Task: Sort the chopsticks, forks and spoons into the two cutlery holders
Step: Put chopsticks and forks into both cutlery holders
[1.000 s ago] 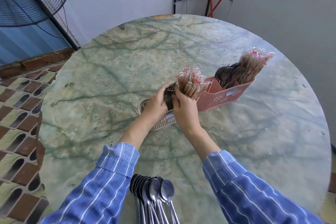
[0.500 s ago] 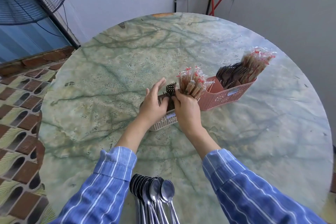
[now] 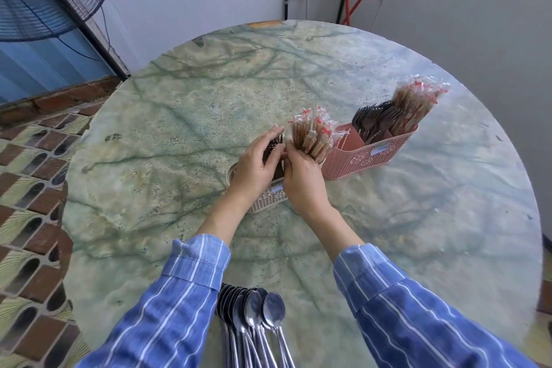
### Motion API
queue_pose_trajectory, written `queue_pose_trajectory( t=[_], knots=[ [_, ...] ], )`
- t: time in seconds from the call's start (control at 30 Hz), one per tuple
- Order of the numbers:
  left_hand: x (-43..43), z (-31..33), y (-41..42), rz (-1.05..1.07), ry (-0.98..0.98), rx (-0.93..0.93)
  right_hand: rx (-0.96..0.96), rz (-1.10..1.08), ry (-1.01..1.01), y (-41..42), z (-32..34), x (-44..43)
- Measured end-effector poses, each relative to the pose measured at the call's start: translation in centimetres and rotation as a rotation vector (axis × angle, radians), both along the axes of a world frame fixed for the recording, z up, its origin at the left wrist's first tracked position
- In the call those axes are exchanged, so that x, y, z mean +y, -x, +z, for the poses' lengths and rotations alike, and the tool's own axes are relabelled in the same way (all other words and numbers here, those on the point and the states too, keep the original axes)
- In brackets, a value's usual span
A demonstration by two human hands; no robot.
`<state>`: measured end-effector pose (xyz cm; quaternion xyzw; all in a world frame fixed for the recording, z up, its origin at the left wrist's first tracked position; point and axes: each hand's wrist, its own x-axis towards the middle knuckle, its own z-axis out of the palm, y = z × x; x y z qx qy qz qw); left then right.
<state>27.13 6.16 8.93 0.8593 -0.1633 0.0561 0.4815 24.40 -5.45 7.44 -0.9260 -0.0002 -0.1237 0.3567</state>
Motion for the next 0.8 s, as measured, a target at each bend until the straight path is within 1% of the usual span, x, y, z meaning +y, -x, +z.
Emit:
queue_pose_trajectory(
  t=[0.1,0.17,0.27,0.4,0.47,0.53,0.57,0.63,0.67,0.8],
  knots=[
    [0.0,0.1,0.3,0.054,0.024,0.043,0.008,-0.024,-0.052,0.1,0.4,-0.1],
    [0.1,0.1,0.2,0.054,0.007,0.057,0.014,-0.027,-0.072,0.2,0.4,-0.3],
    [0.2,-0.1,0.0,0.026,-0.017,0.049,0.02,-0.014,-0.076,0.3,0.3,-0.5],
    [1.0,-0.5,0.0,0.073,-0.006,0.062,0.025,0.033,-0.059,1.3,0.5,-0.7],
    [1.3,-0.6,0.2,0.037,-0.016,0.056,0.004,0.043,-0.05,1.9,0.5,-0.9],
    [1.6,-0.6,0.3,-0.034,-0.068,0.082,-0.051,0.026,-0.053,2.6,0.4,-0.9],
    [1.8,-0.6,0.3,-0.05,-0.129,0.089,-0.076,0.014,-0.059,3.0,0.4,-0.9],
    [2.0,-0.6,0.1,-0.045,-0.267,0.073,-0.103,0.007,-0.073,3.9,0.2,-1.0],
    [2.0,-0.5,0.0,-0.036,-0.303,0.079,-0.108,0.012,-0.079,4.3,0.1,-1.0],
    [1.9,-0.2,0.0,0.066,-0.249,0.14,-0.103,0.046,-0.079,6.2,-0.8,-0.9]
  ],
)
